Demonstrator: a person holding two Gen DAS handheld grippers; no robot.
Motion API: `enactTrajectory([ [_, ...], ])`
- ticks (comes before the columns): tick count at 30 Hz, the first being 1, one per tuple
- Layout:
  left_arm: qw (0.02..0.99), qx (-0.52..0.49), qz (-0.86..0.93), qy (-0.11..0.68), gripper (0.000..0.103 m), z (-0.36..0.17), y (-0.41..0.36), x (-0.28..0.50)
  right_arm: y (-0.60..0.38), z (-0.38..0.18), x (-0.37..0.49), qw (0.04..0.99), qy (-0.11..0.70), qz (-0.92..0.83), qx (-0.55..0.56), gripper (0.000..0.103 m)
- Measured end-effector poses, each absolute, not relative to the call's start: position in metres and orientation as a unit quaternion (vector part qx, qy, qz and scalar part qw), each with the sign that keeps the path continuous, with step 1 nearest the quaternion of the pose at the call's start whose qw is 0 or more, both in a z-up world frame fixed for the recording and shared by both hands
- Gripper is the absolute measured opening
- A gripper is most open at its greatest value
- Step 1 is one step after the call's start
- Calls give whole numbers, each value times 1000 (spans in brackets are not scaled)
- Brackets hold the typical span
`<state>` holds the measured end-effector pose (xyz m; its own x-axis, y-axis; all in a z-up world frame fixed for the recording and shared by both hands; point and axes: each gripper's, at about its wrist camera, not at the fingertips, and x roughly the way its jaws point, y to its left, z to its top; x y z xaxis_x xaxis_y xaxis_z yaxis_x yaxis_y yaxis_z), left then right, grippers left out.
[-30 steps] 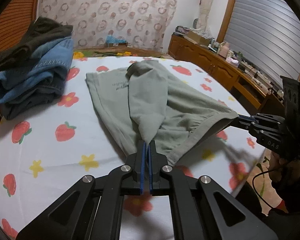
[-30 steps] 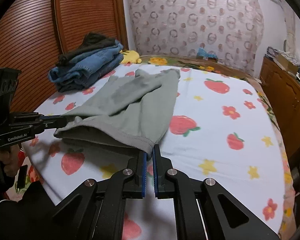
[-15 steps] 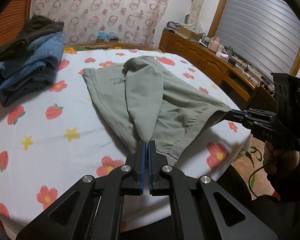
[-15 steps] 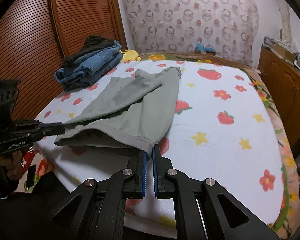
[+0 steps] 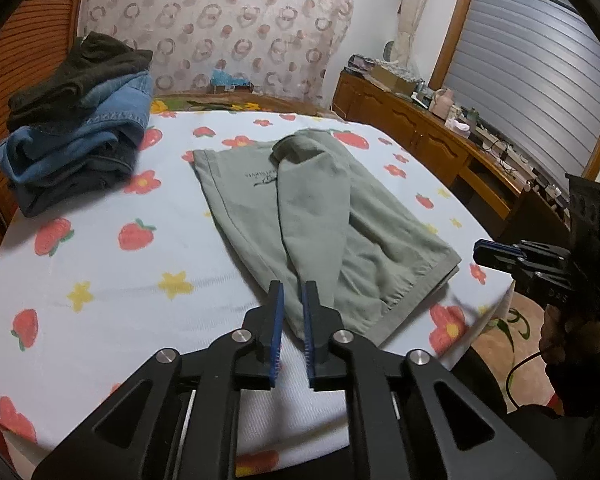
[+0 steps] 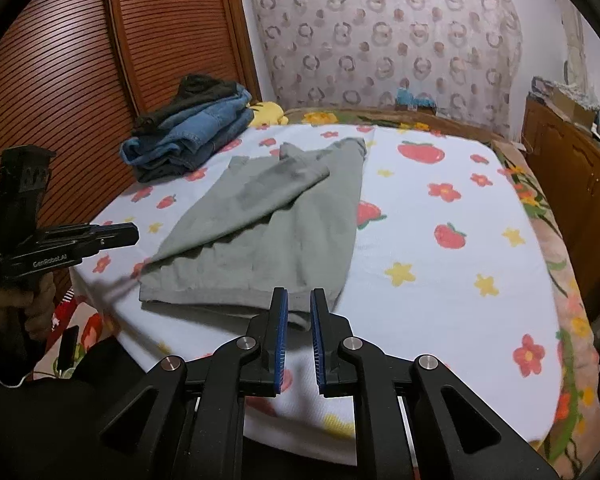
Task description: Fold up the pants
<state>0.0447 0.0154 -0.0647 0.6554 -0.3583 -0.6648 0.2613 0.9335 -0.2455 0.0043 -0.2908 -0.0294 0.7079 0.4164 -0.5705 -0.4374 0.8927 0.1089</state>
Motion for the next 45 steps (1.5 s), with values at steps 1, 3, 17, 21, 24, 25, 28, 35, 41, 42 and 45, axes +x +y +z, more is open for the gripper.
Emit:
enactTrajectory([
  [1,909,-62,-168,376,21,-63,16,46,-292,-28,4,925,301,231,-18,12],
  [3,911,-57,-161,374,34,-63,14,50,-292,-27,7,927,296,229,-20,12],
  [17,903,-18,-190,386,66,-68,-20,105,-279,-39,68,937,281,206,-23,41],
  [21,903,-8,-202,379,77,-60,-32,120,-276,-43,84,937,286,200,-22,43],
  [24,905,-2,-204,374,77,-54,-41,132,-275,-45,94,936,293,193,-23,44],
  [25,906,-3,-204,370,77,-52,-44,137,-275,-46,98,936,296,191,-24,44],
  [28,904,0,-211,373,77,-50,-51,150,-275,-50,108,934,305,186,-26,44],
  [35,893,8,-224,390,63,-55,-67,174,-277,-55,115,933,308,186,-19,44],
  [41,882,47,-231,408,40,-67,-93,190,-278,-59,112,933,303,193,-14,44],
  [42,879,50,-233,413,40,-69,-96,192,-278,-60,112,934,301,193,-15,44],
  [45,874,61,-229,425,39,-76,-105,201,-277,-61,111,934,299,195,-18,44],
])
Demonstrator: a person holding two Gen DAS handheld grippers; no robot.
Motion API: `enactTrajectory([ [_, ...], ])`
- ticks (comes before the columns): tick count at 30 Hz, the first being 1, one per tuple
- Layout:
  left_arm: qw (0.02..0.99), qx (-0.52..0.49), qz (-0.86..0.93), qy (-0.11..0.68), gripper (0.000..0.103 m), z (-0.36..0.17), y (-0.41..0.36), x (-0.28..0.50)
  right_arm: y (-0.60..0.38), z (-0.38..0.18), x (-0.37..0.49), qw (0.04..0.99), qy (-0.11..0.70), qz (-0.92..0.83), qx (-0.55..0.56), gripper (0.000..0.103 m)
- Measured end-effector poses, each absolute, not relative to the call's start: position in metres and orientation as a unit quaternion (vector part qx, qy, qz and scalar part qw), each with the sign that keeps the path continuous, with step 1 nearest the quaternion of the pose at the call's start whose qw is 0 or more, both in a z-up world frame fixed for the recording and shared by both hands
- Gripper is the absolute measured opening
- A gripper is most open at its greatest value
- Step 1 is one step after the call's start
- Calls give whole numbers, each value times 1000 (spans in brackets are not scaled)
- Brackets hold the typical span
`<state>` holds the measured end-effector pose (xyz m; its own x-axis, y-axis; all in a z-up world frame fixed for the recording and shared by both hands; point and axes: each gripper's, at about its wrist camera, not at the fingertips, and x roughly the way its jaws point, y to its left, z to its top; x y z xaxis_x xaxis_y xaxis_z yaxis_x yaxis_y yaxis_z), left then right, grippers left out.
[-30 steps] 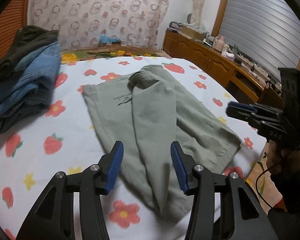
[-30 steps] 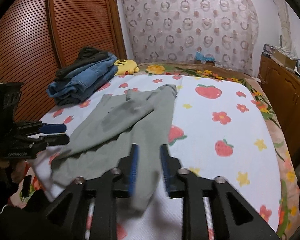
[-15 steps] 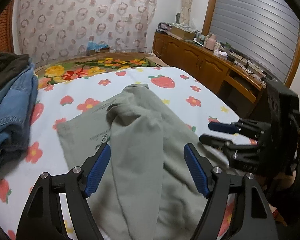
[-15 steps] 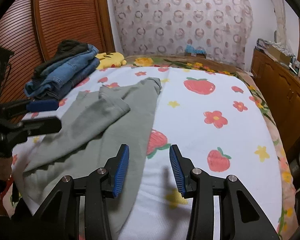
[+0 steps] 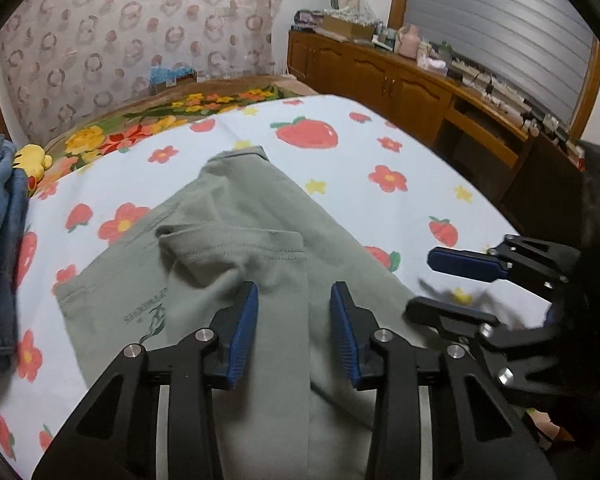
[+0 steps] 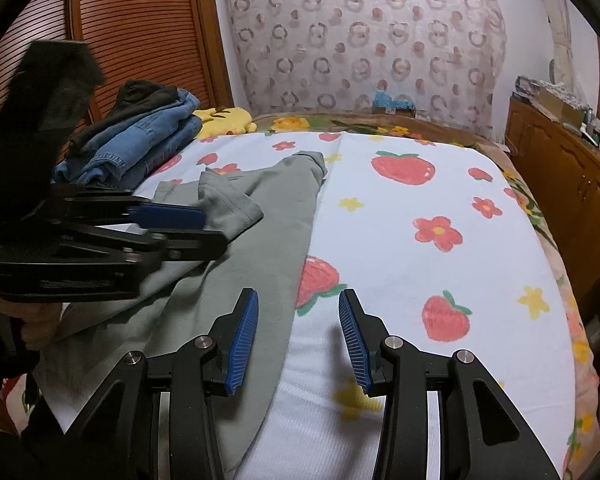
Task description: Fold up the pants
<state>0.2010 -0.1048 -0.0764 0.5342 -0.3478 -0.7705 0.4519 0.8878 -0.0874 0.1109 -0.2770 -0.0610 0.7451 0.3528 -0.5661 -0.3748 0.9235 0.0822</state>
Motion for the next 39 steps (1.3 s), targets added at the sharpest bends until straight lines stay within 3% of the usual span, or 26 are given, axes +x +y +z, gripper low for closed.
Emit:
enactTrajectory([
  [4,869,74,-216,438,38,-83,-108,211,-277,-62,111,934,298,197,-19,44],
  [6,870,82,-210,439,27,-84,-109,212,-276,-62,111,934,297,197,-21,44],
  [8,872,89,-202,438,10,-85,-108,213,-275,-63,110,935,294,197,-22,44],
  [11,877,82,-198,431,4,-80,-99,213,-275,-63,109,935,292,197,-24,44],
  [23,911,35,-135,387,3,-43,-14,211,-273,-65,108,935,293,197,-26,44],
  [39,916,16,-83,393,3,-61,36,217,-274,-65,107,936,292,196,-29,44],
])
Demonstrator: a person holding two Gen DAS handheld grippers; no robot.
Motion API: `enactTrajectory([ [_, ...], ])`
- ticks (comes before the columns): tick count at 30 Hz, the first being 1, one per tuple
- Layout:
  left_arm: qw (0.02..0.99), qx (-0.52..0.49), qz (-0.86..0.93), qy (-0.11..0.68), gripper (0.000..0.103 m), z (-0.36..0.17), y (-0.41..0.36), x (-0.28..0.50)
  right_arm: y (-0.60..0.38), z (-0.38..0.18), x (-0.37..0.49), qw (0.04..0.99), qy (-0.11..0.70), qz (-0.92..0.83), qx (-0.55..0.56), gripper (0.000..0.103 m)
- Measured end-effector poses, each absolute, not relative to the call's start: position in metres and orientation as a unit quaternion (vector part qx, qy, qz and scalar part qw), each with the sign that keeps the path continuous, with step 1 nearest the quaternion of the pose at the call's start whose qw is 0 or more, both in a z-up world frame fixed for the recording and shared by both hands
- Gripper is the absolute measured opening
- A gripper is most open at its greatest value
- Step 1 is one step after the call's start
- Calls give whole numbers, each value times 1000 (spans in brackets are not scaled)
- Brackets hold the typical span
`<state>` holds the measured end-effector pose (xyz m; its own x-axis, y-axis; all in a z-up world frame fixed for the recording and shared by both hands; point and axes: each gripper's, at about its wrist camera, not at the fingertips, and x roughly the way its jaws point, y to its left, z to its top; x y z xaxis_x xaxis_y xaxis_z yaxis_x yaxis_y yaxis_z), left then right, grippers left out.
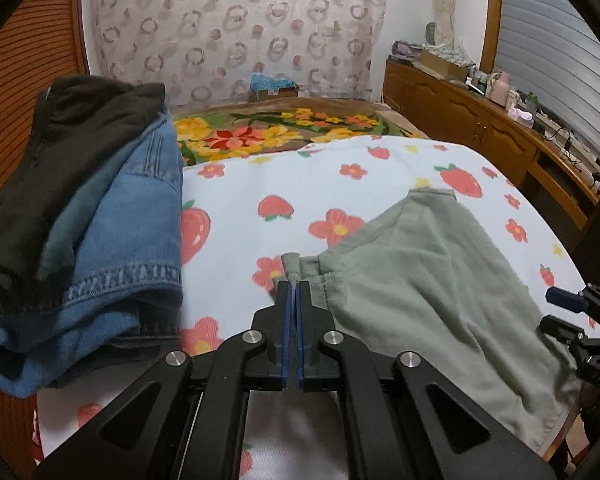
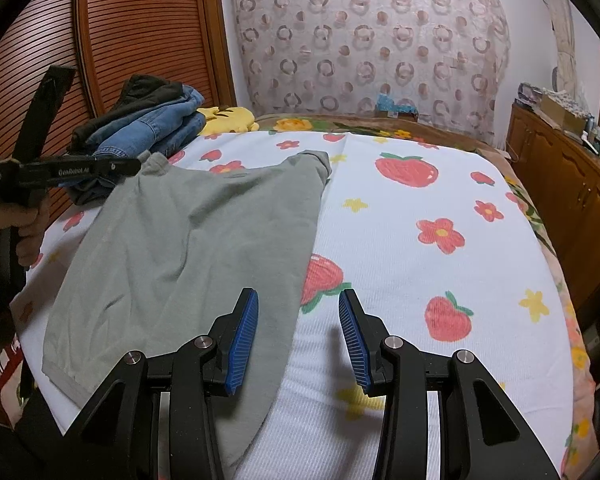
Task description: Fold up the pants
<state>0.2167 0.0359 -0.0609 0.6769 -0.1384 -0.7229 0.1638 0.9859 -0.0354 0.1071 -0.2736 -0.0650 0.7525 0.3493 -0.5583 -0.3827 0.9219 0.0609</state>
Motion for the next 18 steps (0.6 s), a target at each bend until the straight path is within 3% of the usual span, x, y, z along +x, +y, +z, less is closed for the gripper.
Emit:
enactTrajectory([
  [6,918,10,-76,390,3,-63,39,210,-274,-65,107,936,293,196,-29,44],
  [9,919,3,-73,388,14,-62,43,208,-274,-65,107,935,293,195,-29,44],
  [11,919,3,-75,387,33,-61,43,206,-274,-65,107,936,294,194,-29,44],
  [14,920,1,-85,381,48,-60,41,202,-275,-64,107,936,294,193,-27,44],
  [18,917,1,-101,386,50,-65,32,197,-276,-64,107,935,296,193,-26,44],
])
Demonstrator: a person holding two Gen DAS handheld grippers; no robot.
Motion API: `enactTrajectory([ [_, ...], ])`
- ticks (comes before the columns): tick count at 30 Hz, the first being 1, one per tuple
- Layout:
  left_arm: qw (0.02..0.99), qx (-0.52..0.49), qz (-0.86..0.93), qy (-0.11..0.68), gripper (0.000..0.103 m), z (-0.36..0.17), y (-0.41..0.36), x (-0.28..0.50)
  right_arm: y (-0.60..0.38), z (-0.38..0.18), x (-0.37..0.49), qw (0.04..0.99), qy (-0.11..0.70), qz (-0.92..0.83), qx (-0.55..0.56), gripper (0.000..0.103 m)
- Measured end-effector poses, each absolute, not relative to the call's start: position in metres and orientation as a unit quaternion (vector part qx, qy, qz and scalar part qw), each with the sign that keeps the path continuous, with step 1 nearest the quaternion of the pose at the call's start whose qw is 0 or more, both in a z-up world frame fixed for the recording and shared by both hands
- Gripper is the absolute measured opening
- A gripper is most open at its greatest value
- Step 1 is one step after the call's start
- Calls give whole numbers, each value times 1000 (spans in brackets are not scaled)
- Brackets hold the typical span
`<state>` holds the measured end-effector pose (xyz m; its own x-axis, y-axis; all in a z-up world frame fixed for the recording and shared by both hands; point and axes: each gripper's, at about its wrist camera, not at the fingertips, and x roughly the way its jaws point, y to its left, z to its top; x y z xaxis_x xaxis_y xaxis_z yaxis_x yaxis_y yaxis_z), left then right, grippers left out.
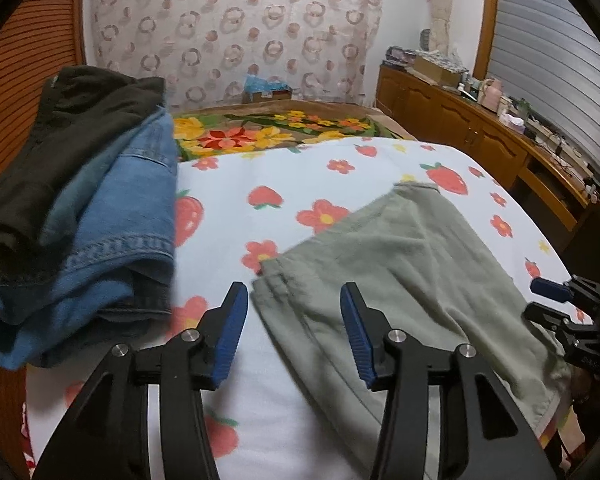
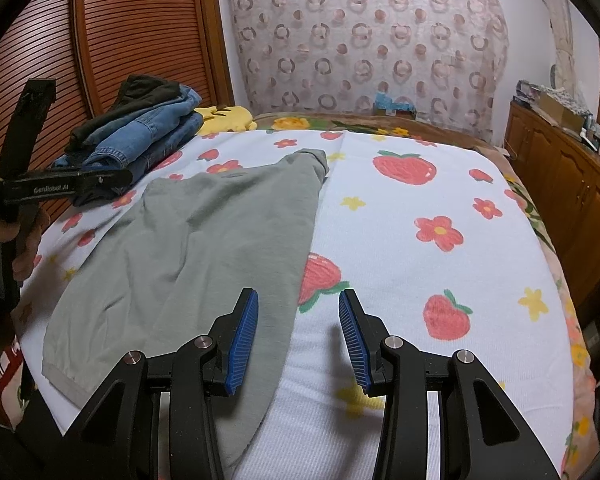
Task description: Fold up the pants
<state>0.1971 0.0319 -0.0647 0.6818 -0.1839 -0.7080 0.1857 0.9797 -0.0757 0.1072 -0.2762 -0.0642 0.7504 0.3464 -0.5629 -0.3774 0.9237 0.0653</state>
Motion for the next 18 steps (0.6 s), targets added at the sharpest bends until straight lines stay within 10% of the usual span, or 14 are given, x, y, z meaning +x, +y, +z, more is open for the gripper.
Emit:
enactTrajectory([
  [18,908,12,-160,386,50,-76,-11,126,-288,-48,68,930,296,215,-29,44],
])
